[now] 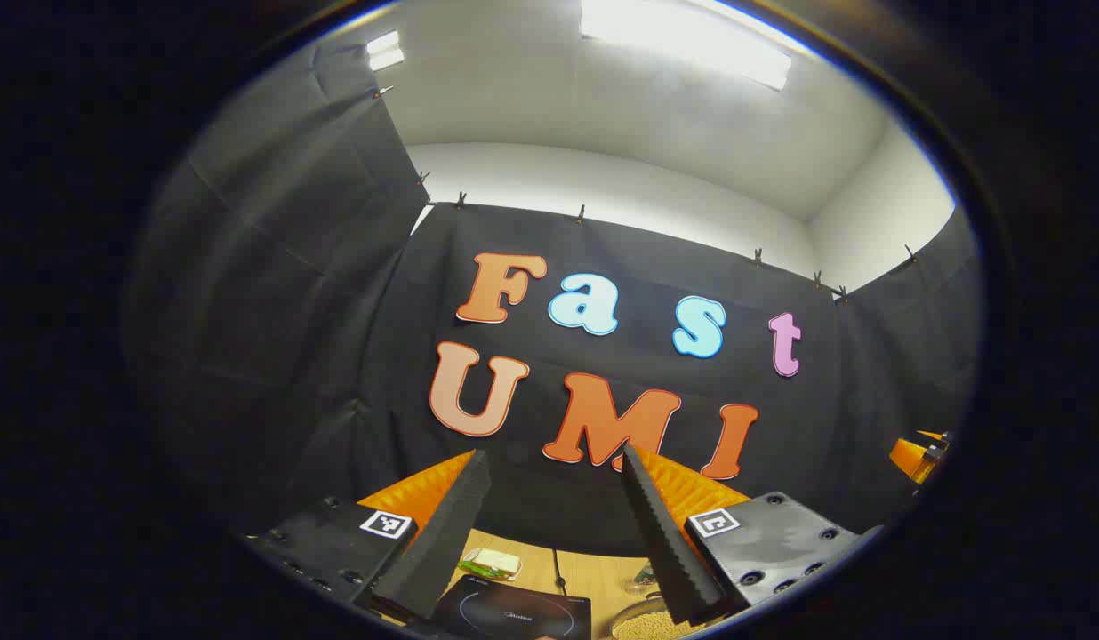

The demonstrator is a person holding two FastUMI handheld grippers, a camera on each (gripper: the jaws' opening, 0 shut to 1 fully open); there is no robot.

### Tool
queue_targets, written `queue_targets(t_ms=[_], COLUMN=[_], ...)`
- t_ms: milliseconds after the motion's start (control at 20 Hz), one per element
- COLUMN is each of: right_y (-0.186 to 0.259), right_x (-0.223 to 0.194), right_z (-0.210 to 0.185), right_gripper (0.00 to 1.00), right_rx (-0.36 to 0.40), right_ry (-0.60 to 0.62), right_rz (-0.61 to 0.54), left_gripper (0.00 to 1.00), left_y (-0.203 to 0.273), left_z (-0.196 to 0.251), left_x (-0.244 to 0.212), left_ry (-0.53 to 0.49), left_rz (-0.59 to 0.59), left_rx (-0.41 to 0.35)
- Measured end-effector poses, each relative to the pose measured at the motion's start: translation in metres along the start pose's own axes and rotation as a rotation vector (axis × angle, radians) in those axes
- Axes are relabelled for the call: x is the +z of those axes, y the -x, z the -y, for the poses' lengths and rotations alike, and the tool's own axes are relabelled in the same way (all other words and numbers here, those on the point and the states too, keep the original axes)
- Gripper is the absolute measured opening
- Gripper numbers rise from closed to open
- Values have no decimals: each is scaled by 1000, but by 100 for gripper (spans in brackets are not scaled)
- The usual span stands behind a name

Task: First push the handle of the pot to place it horizontally, then grasp the pot with both hands and set it on the induction cooktop.

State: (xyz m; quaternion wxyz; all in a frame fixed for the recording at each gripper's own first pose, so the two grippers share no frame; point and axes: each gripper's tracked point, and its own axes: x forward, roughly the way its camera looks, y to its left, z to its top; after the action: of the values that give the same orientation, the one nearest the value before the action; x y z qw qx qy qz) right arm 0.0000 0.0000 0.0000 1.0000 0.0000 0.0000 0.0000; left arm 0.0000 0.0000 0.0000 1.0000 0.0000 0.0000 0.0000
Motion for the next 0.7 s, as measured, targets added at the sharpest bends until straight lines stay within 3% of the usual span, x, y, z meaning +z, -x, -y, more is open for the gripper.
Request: queue_targets(t_ms=[200,250,300,700], right_y=[-2,-3,-3,-11], right_x=[9,7,5,-2], right_z=[4,3,2,1], right_gripper=[95,100,95,95], right_rx=[-13,-12,-10,-1], right_ry=[28,23,14,5], right_rz=[42,40,33,-5], left_gripper=[97,97,97,97], left_y=[-4,-5,-6,-12], left_z=[-4,-3,-4,9], left_x=[0,-1,-2,5], left_ry=[-36,-37,-41,-101], left_rz=[1,-1,-1,11], left_rx=[9,4,4,-21])
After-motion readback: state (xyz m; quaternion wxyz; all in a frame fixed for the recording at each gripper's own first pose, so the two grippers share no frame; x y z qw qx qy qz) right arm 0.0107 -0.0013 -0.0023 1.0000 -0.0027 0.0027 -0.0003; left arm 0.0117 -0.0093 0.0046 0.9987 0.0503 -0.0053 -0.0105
